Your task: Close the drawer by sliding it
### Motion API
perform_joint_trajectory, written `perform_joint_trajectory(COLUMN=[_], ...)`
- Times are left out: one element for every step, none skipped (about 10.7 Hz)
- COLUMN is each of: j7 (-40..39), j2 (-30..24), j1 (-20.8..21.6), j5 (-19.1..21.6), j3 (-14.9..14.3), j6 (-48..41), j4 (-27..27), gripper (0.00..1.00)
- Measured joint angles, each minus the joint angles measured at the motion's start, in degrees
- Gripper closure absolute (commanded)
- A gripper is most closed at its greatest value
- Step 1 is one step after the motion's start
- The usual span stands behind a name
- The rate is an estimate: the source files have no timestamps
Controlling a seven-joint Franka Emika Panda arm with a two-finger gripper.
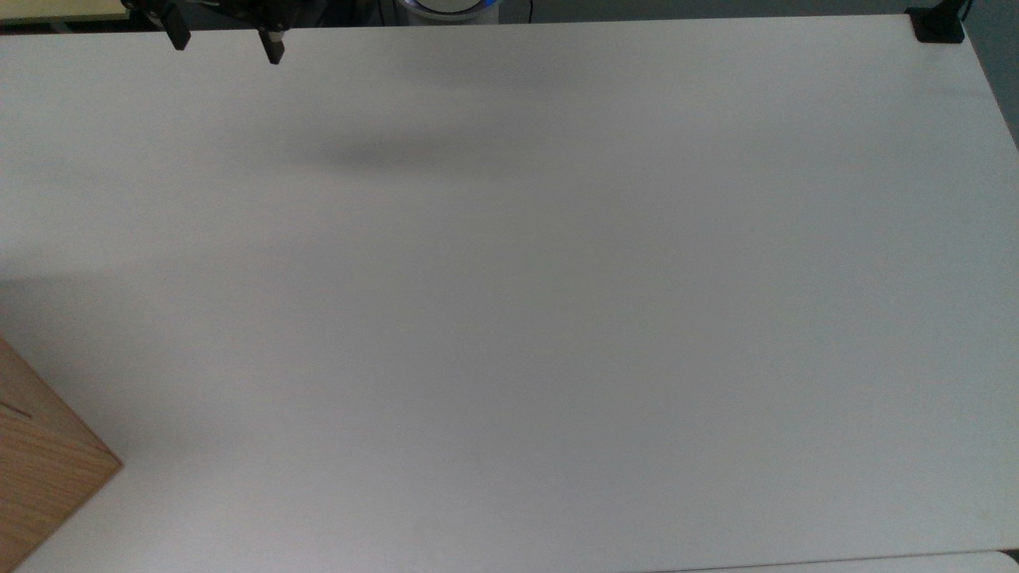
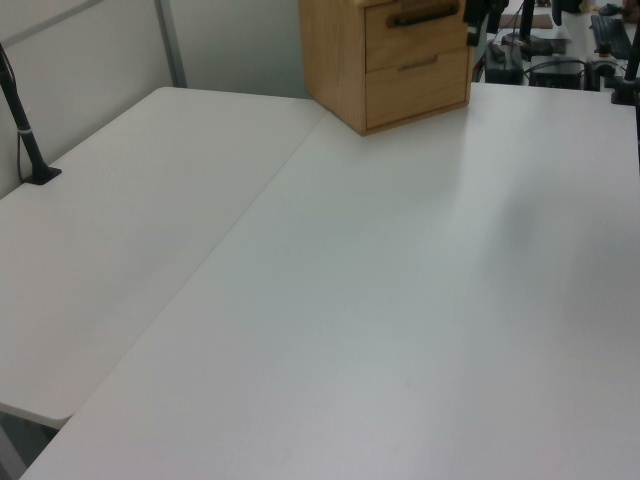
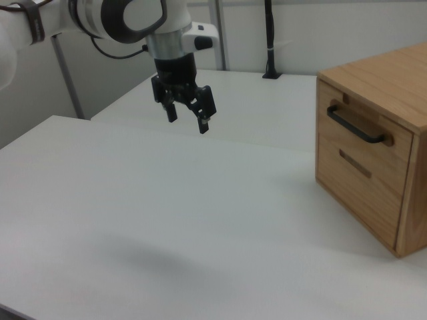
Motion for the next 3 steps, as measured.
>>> perform_joint_trajectory(j7=[-2.02, -3.71, -4.39], j2=[-0.19, -0.75, -1.42], j1=[0.14, -0.04, -0.38], j5=[0.00, 0.00, 0.56], j3=[0.22, 0.16, -0.10], j6=[-0.01, -0.01, -0.25], j4=[-0.79, -1.58, -2.06], gripper=[0.00, 0.00, 0.00])
